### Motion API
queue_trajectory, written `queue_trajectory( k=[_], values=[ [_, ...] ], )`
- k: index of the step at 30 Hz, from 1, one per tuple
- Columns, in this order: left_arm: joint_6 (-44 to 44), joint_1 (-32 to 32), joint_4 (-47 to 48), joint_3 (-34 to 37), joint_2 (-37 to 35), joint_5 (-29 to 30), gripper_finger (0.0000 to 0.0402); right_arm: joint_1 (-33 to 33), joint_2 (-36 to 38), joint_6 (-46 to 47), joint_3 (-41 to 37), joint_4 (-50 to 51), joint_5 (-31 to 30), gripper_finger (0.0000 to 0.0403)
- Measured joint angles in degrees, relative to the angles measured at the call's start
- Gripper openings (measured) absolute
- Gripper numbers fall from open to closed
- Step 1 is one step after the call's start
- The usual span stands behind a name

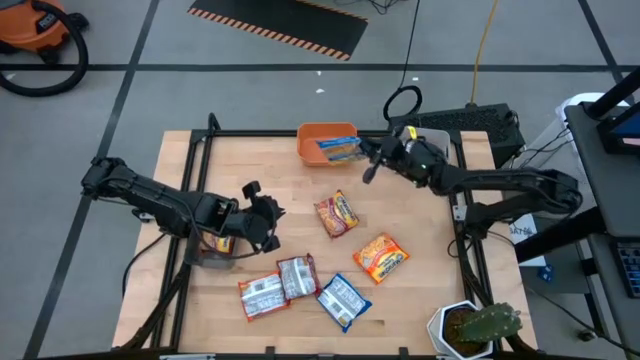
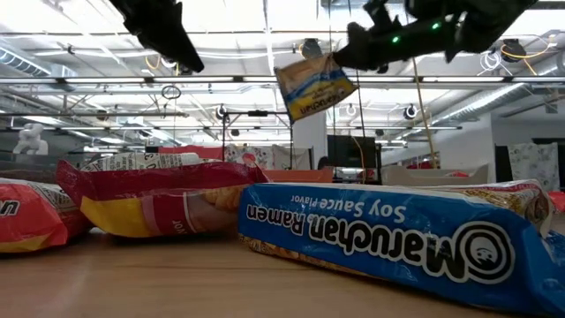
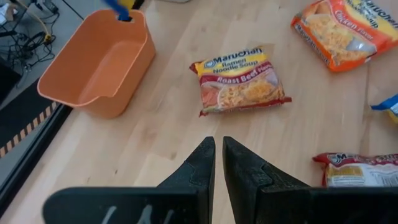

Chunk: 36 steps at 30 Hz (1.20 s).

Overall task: Sort Maruchan noodles
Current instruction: Put the top blue noodle pack into the orange bin

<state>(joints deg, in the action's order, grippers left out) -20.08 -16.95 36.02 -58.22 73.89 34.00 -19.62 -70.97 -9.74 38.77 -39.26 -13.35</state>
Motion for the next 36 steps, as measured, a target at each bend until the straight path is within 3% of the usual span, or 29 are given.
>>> queue_trajectory(
  k=[11, 19, 36],
  values=[
    [0.92, -0.02, -1.67, 0.0, 0.0, 0.0, 0.0037, -6.79, -15.32, 0.04, 11.88, 0.93, 6.49, 0.0],
    [0.15, -0.01, -1.8, 0.0, 0.0, 0.0, 0.0037, -9.99, -21.17, 1.59, 18.64, 3.73, 7.85, 0.0],
    [2.99, 0.91, -3.31, -0.04, 5.72, -0.03, 0.0037, -12.19, -31.93, 5.19, 19.94, 1.71, 9.12, 0.0]
  ],
)
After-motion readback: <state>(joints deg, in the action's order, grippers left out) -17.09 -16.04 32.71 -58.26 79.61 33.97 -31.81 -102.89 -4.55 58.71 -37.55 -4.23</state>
